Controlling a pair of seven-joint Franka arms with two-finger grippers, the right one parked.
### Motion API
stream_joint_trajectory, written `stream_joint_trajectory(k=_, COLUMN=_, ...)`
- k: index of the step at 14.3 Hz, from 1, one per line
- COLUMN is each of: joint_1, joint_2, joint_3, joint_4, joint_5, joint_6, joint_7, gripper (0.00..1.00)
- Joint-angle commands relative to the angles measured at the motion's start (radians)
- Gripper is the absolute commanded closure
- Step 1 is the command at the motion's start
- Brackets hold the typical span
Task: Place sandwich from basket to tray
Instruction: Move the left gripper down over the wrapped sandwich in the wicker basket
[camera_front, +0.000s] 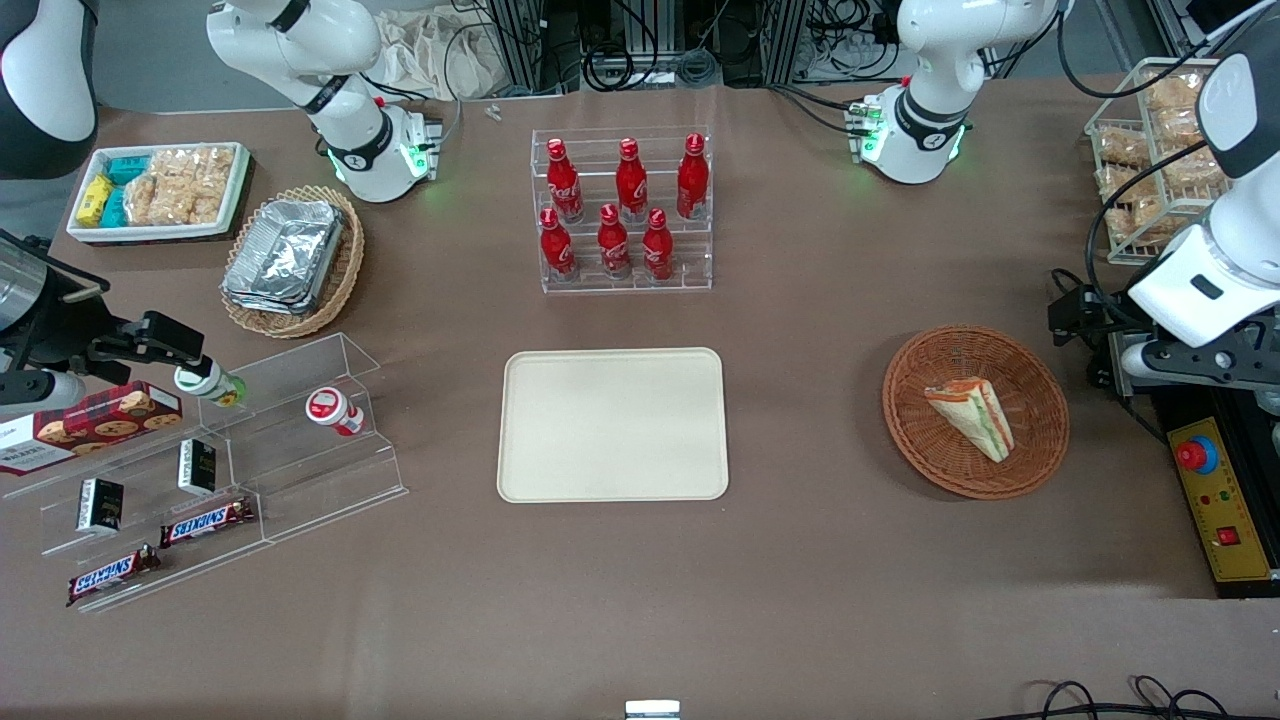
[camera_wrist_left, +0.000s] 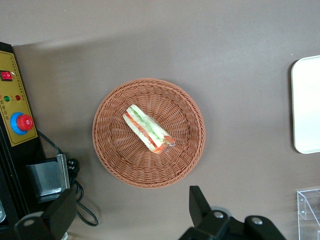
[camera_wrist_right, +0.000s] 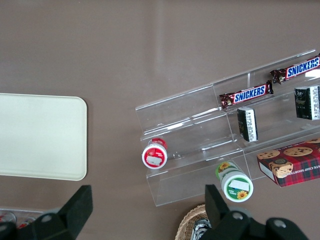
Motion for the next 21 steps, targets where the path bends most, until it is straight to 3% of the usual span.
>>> stream_joint_trajectory(k=1, joint_1=0.003, joint_2=0.027, joint_3=-0.002, joint_4=0.038, joint_5=0.015, joint_6=-0.035, joint_7=0.004, gripper=0.00)
stream_joint_trajectory(k=4, joint_1=0.003, joint_2=0.047, joint_3=-0.003, joint_4=0.058, joint_5=0.018, joint_6=-0.058, joint_7=-0.001, gripper=0.00)
stream_joint_trajectory(k=7, joint_1=0.000, joint_2=0.066, joint_3=-0.003, joint_4=0.041, joint_5=0.014, joint_6=-0.052, joint_7=-0.304, gripper=0.00)
stream_joint_trajectory(k=11, joint_1=0.004, joint_2=0.076, joint_3=0.000, joint_4=-0.063, joint_5=0.018, joint_6=0.019, joint_7=-0.371, gripper=0.00)
stream_joint_trajectory(k=13, joint_1=0.006, joint_2=0.070, joint_3=0.006, joint_4=-0.162, joint_5=0.017, joint_6=0.135, joint_7=-0.389, gripper=0.00)
stream_joint_trajectory(k=21, joint_1=0.012, joint_2=0.079, joint_3=0.021, joint_4=-0.435, joint_5=0.020, joint_6=0.488, joint_7=-0.760, gripper=0.00)
